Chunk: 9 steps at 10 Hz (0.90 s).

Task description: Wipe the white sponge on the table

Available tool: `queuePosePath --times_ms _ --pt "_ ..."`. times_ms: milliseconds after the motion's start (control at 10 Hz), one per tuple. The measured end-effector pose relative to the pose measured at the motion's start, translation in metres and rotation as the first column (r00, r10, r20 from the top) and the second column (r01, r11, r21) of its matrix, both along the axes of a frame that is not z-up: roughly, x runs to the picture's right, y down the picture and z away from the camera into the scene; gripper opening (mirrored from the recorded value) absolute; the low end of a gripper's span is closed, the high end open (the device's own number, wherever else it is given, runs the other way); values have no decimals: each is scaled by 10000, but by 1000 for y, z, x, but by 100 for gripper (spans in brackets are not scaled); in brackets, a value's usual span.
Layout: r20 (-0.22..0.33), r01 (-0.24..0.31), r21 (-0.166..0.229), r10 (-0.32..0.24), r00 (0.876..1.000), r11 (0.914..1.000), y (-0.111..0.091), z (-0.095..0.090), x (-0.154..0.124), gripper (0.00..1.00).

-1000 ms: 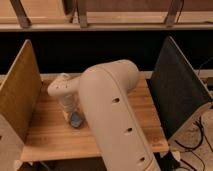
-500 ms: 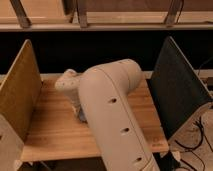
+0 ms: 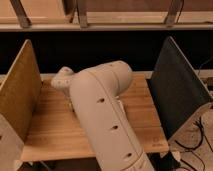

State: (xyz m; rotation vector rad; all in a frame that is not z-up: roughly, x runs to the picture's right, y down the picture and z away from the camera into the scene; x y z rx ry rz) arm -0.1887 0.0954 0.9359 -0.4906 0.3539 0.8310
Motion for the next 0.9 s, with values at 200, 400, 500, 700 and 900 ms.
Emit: queuePosePath --times_ms 200,400,500,700,900 --pt "485 -42 37 40 9988 10000 1 4 -21 0" --pt "1256 -210 -374 256 9918 9991 15 -8 -49 0" --pt "1593 -302 -666 405 9864 9973 23 -18 -60 0" --pt "2088 -331 -1424 627 9759 9893 47 -41 -63 0" --pt "2167 -160 -2114 628 9742 9773 74 -56 -51 0"
